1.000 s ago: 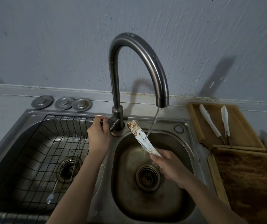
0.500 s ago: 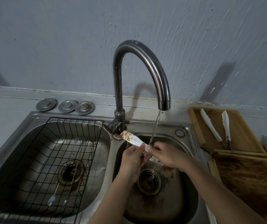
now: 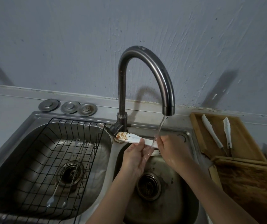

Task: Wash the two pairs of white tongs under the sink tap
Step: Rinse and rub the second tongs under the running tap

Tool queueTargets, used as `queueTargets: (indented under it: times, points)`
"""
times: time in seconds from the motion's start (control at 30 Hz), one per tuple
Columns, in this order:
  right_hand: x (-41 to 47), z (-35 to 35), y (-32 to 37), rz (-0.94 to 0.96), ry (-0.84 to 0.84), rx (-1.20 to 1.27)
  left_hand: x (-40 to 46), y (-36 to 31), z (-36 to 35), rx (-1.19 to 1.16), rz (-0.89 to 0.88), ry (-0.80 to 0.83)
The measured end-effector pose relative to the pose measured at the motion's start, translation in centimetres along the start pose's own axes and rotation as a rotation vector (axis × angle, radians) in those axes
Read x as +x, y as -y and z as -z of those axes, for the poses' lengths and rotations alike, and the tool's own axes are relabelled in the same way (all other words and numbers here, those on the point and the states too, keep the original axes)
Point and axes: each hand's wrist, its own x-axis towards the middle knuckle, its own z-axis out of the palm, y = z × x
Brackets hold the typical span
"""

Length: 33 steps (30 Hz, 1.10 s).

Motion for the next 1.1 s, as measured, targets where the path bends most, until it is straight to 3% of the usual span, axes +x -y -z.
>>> queueTargets:
  times: [0.1, 0.23, 0.47, 0.57, 0.67, 0.73, 0.97, 1.1]
  points:
    - [-0.3, -0.3, 0.0, 0.029, 0.002, -0.095, -0.5, 0.1, 0.0, -0.023, 0.017, 0.062]
    - [-0.3, 0.1, 0.0, -0.073, 0.062, -0.025, -0.8, 0.5, 0.0, 0.041, 0.016, 0.054]
    - [-2.0, -0.6, 2.4, 0.063, -0.018, -0.353, -1.6, 0.6, 0.6, -0.064, 0.117, 0.033]
    - [-1.3, -0.7, 2.9, 0.092, 0.016, -0.382, -1.5, 0.3, 0.7, -0.134, 0.151, 0.006]
    - [-0.9, -0.7, 2.6, 0.107, 0.029, -0.261, -1.5, -0.2, 0.9, -0.064, 0.131, 0.004]
    - [-1.1, -1.1, 2.5, 0.018, 0.04, -0.131, -1.4, -0.4, 1.0, -0.022, 0.126, 0.026]
    - [-2.2, -1.7, -0.2, -0.395, 0.452, 0.361, -1.7, 1.2, 1.8, 0.325, 0.111, 0.141]
    - [-4.3, -3.4, -1.5, -0.42, 0.43, 0.419, -1.0, 1.4, 2.1, 0.554, 0.07, 0.062]
